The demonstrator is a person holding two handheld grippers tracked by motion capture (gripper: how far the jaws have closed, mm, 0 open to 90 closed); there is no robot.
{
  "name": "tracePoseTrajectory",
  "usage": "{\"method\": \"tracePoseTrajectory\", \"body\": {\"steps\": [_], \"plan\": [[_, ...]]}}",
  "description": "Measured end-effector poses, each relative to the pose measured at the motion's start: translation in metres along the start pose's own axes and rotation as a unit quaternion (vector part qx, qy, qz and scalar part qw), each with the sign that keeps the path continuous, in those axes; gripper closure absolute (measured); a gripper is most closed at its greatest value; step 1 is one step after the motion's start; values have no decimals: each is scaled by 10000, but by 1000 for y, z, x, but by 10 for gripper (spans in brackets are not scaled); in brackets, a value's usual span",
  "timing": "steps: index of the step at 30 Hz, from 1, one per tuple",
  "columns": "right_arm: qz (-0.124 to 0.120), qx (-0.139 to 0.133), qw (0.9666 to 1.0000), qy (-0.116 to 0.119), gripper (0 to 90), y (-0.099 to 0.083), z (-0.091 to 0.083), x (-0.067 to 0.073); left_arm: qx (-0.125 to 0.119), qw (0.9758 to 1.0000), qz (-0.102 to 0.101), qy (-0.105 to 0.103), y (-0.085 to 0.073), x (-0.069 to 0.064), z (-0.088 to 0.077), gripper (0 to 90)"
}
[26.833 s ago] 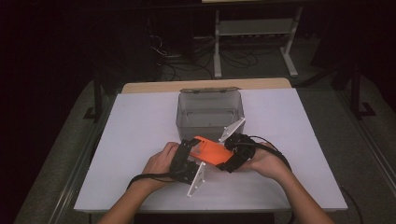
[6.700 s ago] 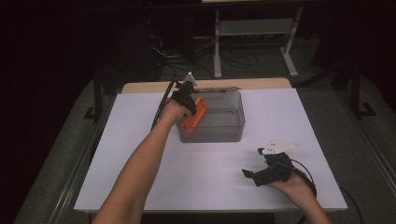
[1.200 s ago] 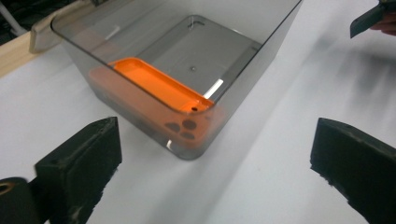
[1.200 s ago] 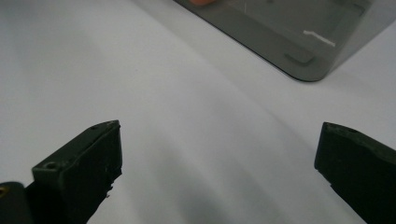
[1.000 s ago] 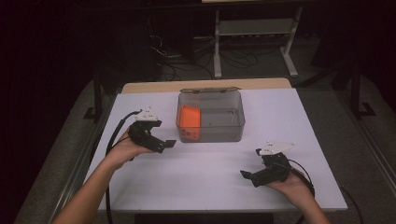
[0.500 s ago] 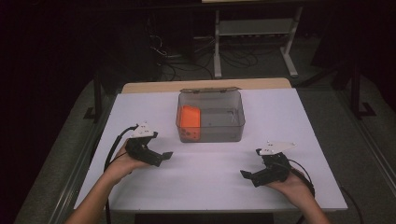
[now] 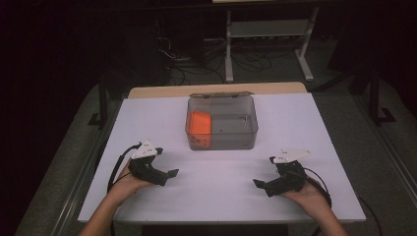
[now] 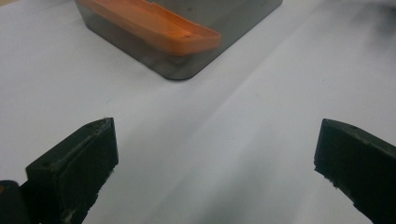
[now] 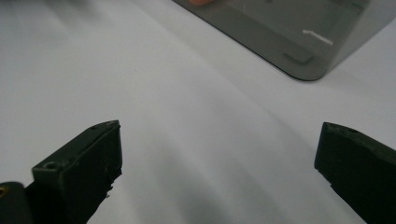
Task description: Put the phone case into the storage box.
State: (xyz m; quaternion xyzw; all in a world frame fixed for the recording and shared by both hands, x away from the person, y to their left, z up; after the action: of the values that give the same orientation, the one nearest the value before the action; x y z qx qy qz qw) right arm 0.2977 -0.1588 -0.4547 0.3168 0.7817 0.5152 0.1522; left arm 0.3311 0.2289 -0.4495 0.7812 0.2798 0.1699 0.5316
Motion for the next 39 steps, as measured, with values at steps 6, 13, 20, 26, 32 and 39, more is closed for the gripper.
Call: {"method": "tracePoseTrajectory", "body": {"steps": [6,13,20,26,32,39], "plan": [[-15,-8,10000,0,4,0,0,0,-72,10000,-1,-8,-5,-4,-5,0],[-17,-11,10000,-5,4,0,0,0,-96,10000,-5,-4,-11,-9,-10,0],[-23,-13,10000,-4,4,0,0,0,-115,9999,1,0,-17,-10,-11,0],[-15,12,10000,-6,4,0,0,0,-37,10000,71,-15,-23,-11,-12,0],[-10,33,10000,-25,4,-1,0,-1,35,9999,110,-38,-27,-10,-12,0],[-13,45,10000,-34,4,-2,1,-1,101,9998,149,-84,-29,-11,-11,0]]}}
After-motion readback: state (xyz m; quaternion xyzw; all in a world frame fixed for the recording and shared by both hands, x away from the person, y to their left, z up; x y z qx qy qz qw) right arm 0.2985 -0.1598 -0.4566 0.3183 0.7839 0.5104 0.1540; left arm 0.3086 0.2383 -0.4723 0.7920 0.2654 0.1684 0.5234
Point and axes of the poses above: each handheld gripper's, and its own axes: z roughly forward along the jaws, y roughly out of its top, x roughly to its left, the point moved 4 cm from there along z, roughly forward along the jaws, and after that the axes turned 14 degrees about -x, right-handed, at the moved point
